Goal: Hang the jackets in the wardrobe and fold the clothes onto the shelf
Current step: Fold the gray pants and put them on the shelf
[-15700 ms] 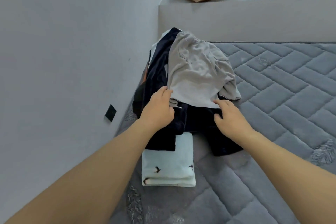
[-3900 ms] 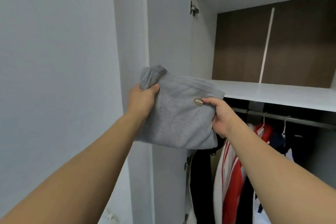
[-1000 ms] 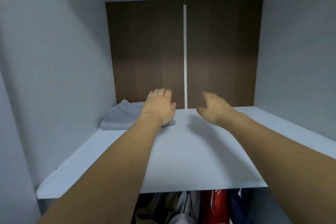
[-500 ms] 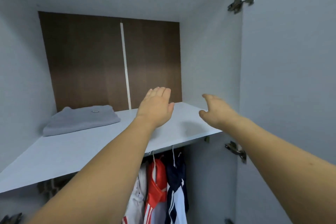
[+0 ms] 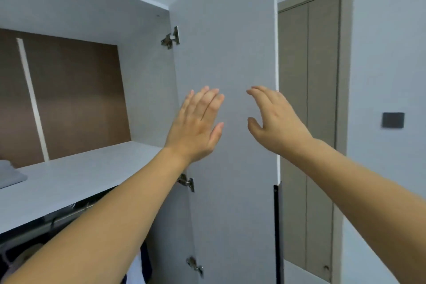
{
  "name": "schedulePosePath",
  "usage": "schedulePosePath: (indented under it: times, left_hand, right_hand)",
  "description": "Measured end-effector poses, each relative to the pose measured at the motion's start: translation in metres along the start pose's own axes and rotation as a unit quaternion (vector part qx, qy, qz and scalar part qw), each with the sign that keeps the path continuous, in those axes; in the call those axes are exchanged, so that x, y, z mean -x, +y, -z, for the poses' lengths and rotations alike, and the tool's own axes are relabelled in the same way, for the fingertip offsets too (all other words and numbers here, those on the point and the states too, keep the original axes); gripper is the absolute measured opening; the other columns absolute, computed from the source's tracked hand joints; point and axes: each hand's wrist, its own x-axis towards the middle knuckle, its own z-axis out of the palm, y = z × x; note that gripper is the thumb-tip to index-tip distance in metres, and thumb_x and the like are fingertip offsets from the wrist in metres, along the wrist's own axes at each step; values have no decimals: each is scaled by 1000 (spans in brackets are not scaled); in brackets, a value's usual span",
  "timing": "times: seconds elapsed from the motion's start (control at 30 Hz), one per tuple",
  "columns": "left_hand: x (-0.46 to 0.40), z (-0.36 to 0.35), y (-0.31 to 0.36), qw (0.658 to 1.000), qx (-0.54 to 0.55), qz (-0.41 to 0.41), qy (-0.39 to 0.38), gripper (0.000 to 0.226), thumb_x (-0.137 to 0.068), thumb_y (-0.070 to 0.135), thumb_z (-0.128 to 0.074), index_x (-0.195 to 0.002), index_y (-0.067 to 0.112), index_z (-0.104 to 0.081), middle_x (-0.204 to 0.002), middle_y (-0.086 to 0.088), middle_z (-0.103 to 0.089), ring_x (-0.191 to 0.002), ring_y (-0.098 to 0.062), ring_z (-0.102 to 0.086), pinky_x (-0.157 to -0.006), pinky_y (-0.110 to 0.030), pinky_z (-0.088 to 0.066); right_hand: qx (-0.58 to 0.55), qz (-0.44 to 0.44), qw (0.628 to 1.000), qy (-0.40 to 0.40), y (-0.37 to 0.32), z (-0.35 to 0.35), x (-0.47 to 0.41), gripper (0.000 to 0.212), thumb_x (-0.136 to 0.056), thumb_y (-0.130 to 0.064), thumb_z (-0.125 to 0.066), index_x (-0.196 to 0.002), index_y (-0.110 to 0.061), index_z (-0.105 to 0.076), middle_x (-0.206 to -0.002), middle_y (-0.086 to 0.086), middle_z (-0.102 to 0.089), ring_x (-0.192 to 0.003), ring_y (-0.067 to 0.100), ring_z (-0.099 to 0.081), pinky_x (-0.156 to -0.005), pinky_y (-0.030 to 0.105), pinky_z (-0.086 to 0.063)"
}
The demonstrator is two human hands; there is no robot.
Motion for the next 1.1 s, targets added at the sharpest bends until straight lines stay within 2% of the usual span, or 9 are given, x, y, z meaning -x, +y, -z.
schedulePosePath:
  times: [0.07,0.17,0.43,0.53,0.8,0.97,1.1]
  left_hand:
    - [-35,-4,49,999,27,-19,30,58,-92,29,-52,-143,1,-45,-147,-17,-45,-141,-35,-36,-121,-51,-19]
    - [-84,-17,130,996,60,-44,43,58,-91,29,-53,-142,1,-48,-145,-16,-48,-140,-35,-38,-119,-52,-22]
    - [-172,-72,335,989,134,-58,-9,62,-95,33,-53,-150,7,-37,-153,-11,-37,-147,-31,-26,-123,-49,-10]
    - [-196,-101,397,985,151,-85,-27,64,-97,36,-49,-152,10,-31,-155,-8,-32,-148,-29,-22,-124,-47,-6]
    - [-263,-209,539,964,219,-146,-46,62,-98,40,-42,-152,12,-28,-153,-5,-32,-145,-27,-25,-123,-48,-9]
    - [-319,-284,639,933,332,-130,-47,61,-100,37,-45,-152,9,-30,-153,-7,-33,-143,-28,-27,-121,-46,-13]
    - [-364,-320,740,897,404,-171,-44,60,-101,38,-43,-152,10,-29,-154,-7,-32,-142,-26,-27,-121,-44,-14]
  right_hand:
    - [24,-7,999,37,38,41,25,57,-88,-13,-59,-142,-5,-43,-147,10,-43,-139,24,-35,-120,38,-14]
    - [54,-56,996,40,99,94,61,59,-88,-15,-59,-143,-7,-41,-150,8,-39,-141,23,-32,-121,39,-15]
    - [151,-189,970,-26,261,205,178,55,-92,-21,-55,-144,-10,-40,-151,6,-38,-139,24,-31,-115,31,-19]
    - [165,-249,954,-31,317,234,214,55,-92,-20,-54,-144,-9,-40,-150,6,-40,-139,24,-32,-114,30,-20]
    - [214,-351,910,-43,465,265,299,58,-92,-23,-53,-146,-12,-37,-152,4,-37,-140,25,-32,-116,34,-22]
    - [234,-427,872,-50,560,292,337,61,-94,-24,-53,-150,-14,-31,-154,2,-34,-142,23,-30,-115,33,-23]
    - [253,-496,830,-38,619,330,381,64,-94,-24,-53,-152,-15,-27,-156,3,-32,-143,24,-29,-116,36,-24]
